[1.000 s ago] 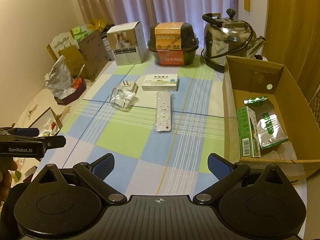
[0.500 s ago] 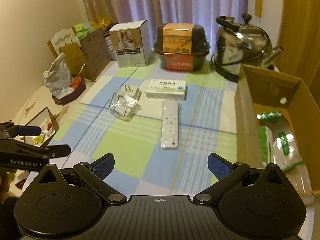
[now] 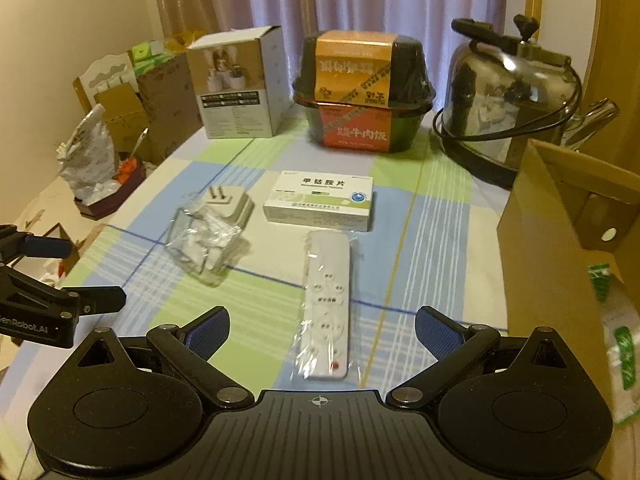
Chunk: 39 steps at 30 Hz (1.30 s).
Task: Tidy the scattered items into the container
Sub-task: 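Grasp the bagged wire rack with the left tool while the right grasps the bagged white remote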
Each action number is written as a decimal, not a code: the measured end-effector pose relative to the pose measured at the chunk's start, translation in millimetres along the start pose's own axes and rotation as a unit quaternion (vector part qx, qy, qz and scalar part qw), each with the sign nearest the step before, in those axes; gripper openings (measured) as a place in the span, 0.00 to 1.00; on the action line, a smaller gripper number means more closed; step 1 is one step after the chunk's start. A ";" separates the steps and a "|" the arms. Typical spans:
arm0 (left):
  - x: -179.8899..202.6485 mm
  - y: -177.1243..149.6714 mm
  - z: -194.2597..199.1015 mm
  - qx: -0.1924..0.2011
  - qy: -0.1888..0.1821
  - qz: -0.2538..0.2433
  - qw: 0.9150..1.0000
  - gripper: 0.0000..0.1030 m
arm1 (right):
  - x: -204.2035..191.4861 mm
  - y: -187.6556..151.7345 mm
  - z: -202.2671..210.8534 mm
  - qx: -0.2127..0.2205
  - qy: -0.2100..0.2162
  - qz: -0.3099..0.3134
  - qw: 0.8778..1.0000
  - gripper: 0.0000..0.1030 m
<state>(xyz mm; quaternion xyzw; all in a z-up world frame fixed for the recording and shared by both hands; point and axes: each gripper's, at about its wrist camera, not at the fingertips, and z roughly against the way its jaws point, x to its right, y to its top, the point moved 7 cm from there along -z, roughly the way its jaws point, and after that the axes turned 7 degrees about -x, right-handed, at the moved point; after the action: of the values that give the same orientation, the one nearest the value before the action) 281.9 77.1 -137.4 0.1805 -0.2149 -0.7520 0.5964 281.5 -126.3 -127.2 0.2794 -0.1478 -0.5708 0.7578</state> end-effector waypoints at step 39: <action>8.5 17.9 -82.7 -0.002 -0.034 -0.050 0.998 0.63 | 4.7 12.8 -113.7 -0.019 -0.008 0.009 1.000 0.67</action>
<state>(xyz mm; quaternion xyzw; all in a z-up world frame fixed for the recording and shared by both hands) 338.3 56.3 -197.5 0.1640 -0.2240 -0.7872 0.5507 354.7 -99.3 -211.0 0.2588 -0.1453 -0.5687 0.7671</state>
